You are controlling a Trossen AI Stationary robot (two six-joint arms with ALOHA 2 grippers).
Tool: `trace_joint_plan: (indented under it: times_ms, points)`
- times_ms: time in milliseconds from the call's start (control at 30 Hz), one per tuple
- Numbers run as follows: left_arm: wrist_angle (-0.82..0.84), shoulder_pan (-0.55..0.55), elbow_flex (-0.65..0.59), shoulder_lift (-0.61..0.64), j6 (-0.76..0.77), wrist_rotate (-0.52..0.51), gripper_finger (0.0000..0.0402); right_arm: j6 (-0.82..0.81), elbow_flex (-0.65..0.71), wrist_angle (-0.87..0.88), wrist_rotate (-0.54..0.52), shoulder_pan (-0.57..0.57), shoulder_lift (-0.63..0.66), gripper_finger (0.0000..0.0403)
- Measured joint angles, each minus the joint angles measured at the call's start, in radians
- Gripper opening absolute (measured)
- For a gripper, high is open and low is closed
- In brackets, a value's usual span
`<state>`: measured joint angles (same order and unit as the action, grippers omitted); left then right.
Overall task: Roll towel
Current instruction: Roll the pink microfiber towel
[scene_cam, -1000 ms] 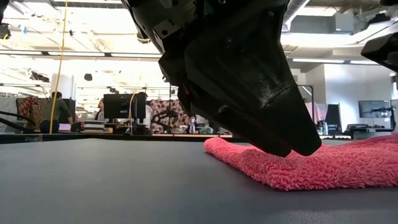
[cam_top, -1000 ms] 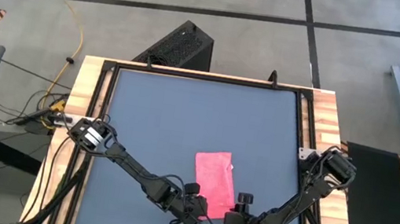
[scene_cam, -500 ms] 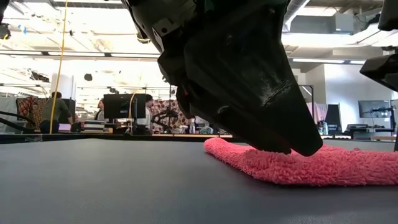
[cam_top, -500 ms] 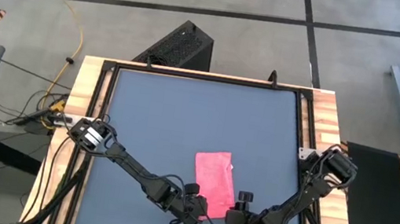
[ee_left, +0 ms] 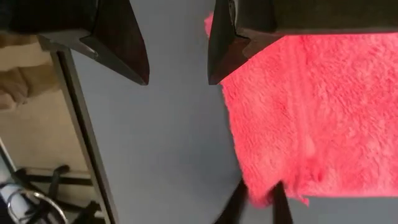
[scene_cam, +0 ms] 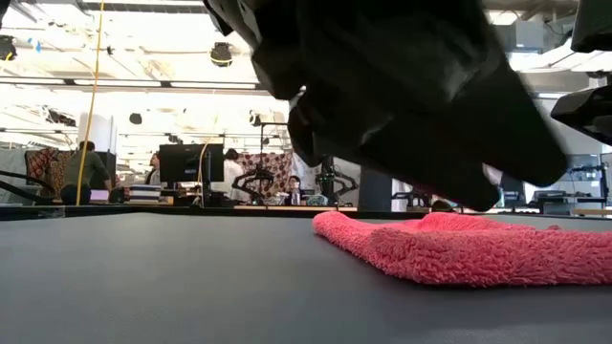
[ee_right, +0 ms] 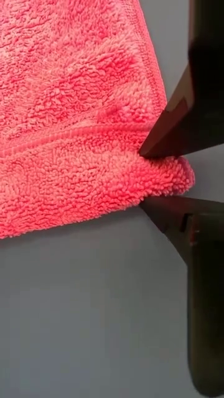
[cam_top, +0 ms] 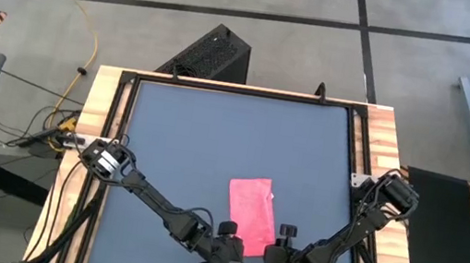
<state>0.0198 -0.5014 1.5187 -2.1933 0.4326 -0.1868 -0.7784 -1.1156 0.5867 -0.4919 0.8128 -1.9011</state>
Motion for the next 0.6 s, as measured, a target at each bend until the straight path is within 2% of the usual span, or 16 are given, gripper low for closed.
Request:
trace_joint_plan:
  times_ms: [167, 367, 600]
  points:
    - [0.043, 0.002, 0.013, 0.0, -0.001, 0.018, 0.0154, 0.0, 0.001, 0.001, 0.0, 0.001, -0.001, 0.0124]
    - [0.262, 0.009, 0.013, 0.001, 0.065, -0.023, 0.0153, 0.0, 0.001, 0.001, -0.001, 0.001, -0.002, 0.0125]
    - [0.33, -0.015, 0.028, 0.002, -0.045, -0.077, 0.0153, 0.0, 0.002, 0.002, -0.002, 0.001, -0.002, 0.0125]
